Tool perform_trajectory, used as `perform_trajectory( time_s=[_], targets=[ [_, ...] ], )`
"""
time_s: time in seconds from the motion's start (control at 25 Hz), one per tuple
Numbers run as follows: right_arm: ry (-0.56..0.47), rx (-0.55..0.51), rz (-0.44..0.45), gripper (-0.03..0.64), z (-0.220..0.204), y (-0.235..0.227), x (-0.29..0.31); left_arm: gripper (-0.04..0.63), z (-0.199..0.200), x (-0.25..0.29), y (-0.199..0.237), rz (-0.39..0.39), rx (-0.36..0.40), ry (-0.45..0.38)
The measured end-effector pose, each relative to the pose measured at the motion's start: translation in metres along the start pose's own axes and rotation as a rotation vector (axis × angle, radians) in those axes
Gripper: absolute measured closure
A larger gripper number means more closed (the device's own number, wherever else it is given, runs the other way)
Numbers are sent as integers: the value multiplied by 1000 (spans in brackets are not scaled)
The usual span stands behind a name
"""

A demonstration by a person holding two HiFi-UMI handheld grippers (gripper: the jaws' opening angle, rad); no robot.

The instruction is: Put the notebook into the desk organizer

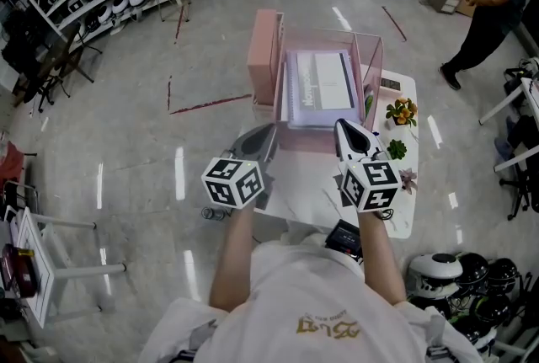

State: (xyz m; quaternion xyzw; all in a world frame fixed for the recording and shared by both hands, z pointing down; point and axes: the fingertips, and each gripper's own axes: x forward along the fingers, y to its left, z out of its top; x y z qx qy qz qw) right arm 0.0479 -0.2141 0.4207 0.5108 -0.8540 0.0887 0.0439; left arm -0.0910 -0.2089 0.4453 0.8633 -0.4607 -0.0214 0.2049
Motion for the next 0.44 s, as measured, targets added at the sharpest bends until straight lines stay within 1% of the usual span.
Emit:
perform_trajectory(
  time_s=[0.44],
  targets=[
    [0,-1,19,606,-2,3,4,578,0,2,5,4,-5,-2]
  ],
)
